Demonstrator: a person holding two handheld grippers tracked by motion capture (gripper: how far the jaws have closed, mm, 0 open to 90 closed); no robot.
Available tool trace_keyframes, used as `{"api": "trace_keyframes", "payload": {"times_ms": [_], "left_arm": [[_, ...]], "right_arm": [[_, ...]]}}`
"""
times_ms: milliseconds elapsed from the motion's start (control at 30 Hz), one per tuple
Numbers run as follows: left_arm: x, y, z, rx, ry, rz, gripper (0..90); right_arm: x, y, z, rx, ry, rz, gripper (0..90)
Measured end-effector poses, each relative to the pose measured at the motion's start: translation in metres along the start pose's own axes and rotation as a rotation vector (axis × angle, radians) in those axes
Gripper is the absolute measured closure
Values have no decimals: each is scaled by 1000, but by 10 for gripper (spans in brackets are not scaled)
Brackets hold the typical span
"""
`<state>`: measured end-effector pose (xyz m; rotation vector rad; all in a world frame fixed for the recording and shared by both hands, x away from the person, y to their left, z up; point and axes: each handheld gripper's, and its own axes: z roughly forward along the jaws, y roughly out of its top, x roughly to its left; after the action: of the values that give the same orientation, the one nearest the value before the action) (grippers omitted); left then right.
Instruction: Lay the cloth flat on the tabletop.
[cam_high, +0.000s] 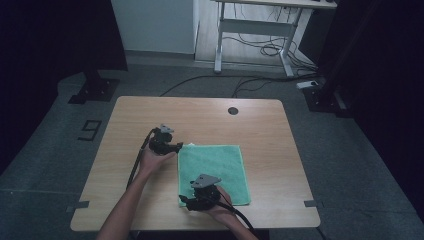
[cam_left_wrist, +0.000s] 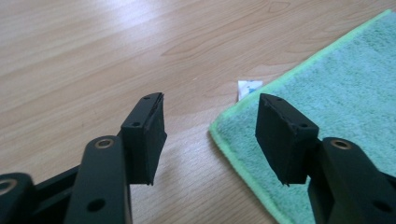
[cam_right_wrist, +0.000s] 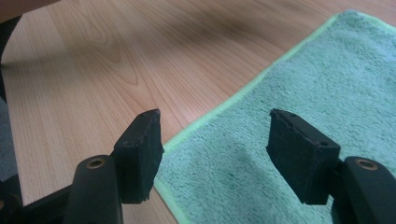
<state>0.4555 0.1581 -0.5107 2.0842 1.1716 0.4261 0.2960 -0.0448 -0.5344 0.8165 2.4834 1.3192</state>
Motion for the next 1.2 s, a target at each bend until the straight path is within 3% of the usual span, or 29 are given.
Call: {"api": "trace_keyframes", "payload": {"times_ms": [133, 367, 767, 1033, 1200], "left_arm": [[2, -2, 5, 10, -14, -24, 462], [-1, -4, 17, 35, -11, -24, 506], [-7, -8, 27, 82, -6, -9, 633], [-6, -8, 28, 76, -37, -21, 810], [-7, -8, 28, 78, -45, -18, 862]], "right_arm": [[5, -1, 3, -1, 12, -11, 356], [12, -4, 2, 8, 14, -34, 357], [9, -9, -1, 12, -2, -32, 363], [10, -9, 0, 9, -2, -34, 371], [14, -9, 2, 16, 15, -45, 388]]}}
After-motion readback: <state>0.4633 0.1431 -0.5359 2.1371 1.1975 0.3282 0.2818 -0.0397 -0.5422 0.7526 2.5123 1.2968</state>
